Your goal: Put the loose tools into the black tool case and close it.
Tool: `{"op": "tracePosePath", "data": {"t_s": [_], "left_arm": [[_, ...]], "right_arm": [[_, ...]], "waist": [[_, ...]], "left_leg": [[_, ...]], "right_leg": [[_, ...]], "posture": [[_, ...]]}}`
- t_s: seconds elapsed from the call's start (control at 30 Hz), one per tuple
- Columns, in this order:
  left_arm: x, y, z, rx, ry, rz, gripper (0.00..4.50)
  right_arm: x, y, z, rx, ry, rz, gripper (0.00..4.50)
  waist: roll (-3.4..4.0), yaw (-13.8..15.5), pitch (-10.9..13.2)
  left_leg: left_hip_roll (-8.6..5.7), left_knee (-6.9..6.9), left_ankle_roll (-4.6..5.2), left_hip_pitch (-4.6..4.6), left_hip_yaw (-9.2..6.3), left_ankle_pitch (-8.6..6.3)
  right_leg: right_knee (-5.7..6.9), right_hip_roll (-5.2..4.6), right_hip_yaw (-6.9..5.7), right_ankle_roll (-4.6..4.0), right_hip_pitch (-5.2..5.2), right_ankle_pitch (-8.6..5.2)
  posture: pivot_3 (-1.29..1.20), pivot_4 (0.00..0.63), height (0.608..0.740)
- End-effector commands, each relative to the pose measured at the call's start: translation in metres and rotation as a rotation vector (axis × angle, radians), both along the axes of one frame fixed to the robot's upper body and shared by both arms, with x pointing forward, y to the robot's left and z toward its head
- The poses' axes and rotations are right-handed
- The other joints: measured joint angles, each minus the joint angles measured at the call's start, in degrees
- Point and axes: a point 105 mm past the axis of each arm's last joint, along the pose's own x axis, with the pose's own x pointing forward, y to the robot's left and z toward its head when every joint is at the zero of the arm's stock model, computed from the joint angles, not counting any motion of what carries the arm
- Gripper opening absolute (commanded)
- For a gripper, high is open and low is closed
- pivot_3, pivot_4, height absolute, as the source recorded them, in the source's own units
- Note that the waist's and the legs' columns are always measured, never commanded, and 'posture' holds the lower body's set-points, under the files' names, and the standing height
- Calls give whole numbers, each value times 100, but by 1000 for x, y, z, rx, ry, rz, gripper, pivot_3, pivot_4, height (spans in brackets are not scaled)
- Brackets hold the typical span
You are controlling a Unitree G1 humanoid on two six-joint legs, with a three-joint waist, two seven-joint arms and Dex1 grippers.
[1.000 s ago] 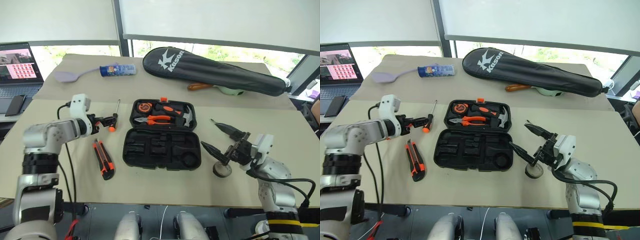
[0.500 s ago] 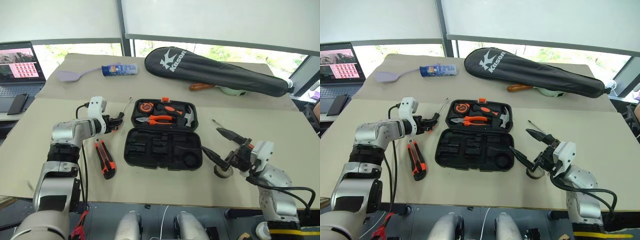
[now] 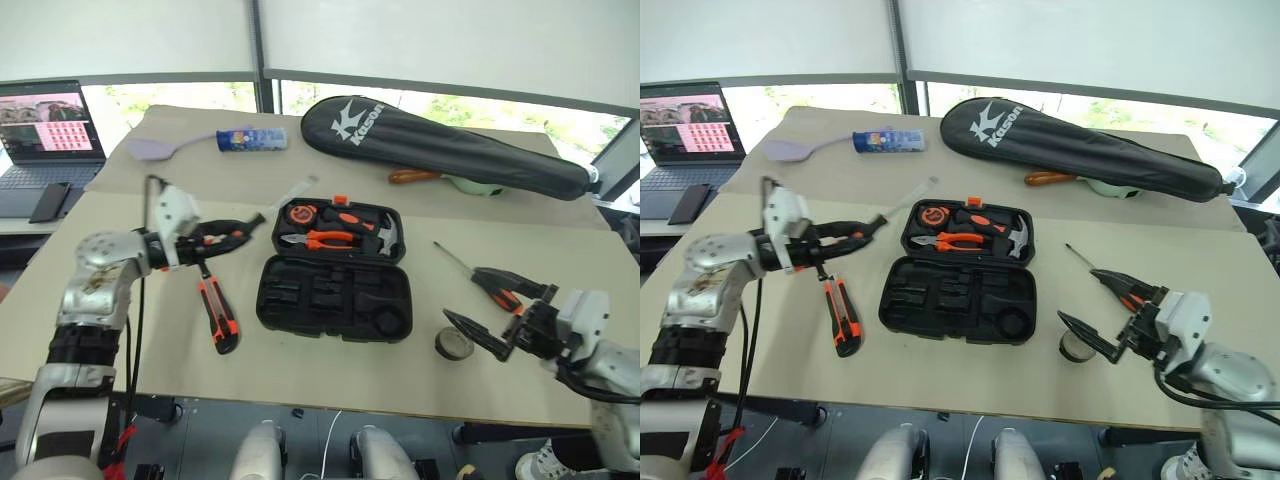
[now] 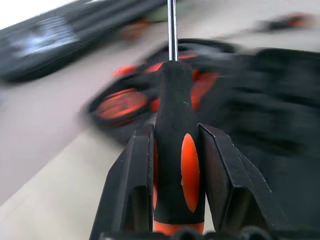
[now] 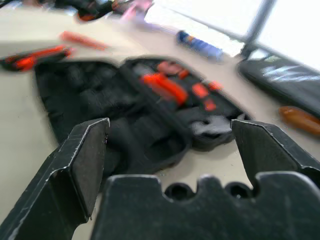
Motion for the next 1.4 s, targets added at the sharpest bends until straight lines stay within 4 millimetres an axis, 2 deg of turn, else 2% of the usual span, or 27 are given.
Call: {"op": "tracePosePath", "data": {"t_s": [0.03, 0.1, 0.17, 0.33, 0.57, 0.8, 0.87, 1.0, 1.07, 1.17, 1.27, 1.4], "left_arm": [[-1, -21, -9, 201, -31, -121, 875], [16, -31, -15, 288, -39, -72, 875], [23, -34, -21, 348, -25, -49, 875], [23, -37, -36, 451, -3, -92, 875], [36, -37, -41, 522, -6, -41, 875], [34, -44, -47, 541, -1, -74, 875], [35, -53, -37, 449, -25, -71, 1876], [31, -70, -11, 198, -53, -73, 3114], [28, -75, -6, 116, -41, -82, 3114], [29, -74, -10, 85, -24, -65, 3114], [31, -74, -19, 29, 32, -24, 2373], [30, -76, -37, 45, 65, -13, 924]], "right_arm": [[-2, -3, 13, -3, 11, 14, 4500], [4, 1, 17, -15, 24, 38, 4500], [8, 5, 20, -35, 39, 72, 4500], [17, 9, 27, -55, 53, 103, 4500], [23, 17, 23, -78, 90, 147, 4500], [24, 25, 25, -71, 104, 173, 4500], [23, 25, 24, -67, 112, 174, 4500], [18, 24, 23, -59, 134, 171, 4500], [17, 22, 22, -51, 143, 157, 4500], [15, 20, 21, -41, 149, 141, 4500], [14, 19, 20, -18, 147, 119, 4500], [14, 20, 18, 3, 148, 106, 4500]], "waist": [[0, -24, 0], [1, -73, 0], [3, -84, 2], [3, -131, 2], [3, -117, 3], [3, -119, 3], [3, -115, 3], [3, -75, 3], [3, -71, 3], [3, -63, 3], [4, -61, 3], [4, -54, 3]], "left_leg": [[0, 0, 0, -1, -1, 0], [0, 0, 0, 0, -3, 0], [-2, 12, 1, -10, -12, 1], [0, 20, 8, -25, -16, -3], [-2, 30, 8, -34, -19, -4], [-1, 31, 9, -35, -20, -4], [-1, 32, 9, -35, -20, -4], [0, 39, 9, -38, -21, -4], [3, 48, 14, -46, -23, -7], [6, 70, 22, -57, -27, -12], [5, 72, 22, -56, -27, -12], [5, 73, 22, -57, -29, -12]], "right_leg": [[0, 2, 2, 0, -1, 0], [2, 5, 4, 0, -3, 0], [5, 12, 9, 3, -8, 1], [3, 14, 9, 6, -15, 2], [5, 11, 5, 9, -18, 2], [6, 11, 4, 9, -18, 2], [6, 10, 4, 9, -18, 2], [8, 8, 1, 11, -17, 3], [9, 8, -1, 12, -19, 3], [13, 10, -6, 15, -20, 4], [13, 10, -6, 16, -18, 5], [14, 10, -7, 16, -18, 6]], "posture": [[0, 150, 740], [0, 150, 740], [0, 150, 740], [0, 150, 740], [0, 150, 740], [0, 150, 740], [0, 150, 740], [0, 150, 740], [0, 150, 740], [0, 150, 740], [0, 150, 740], [0, 150, 740]]}}
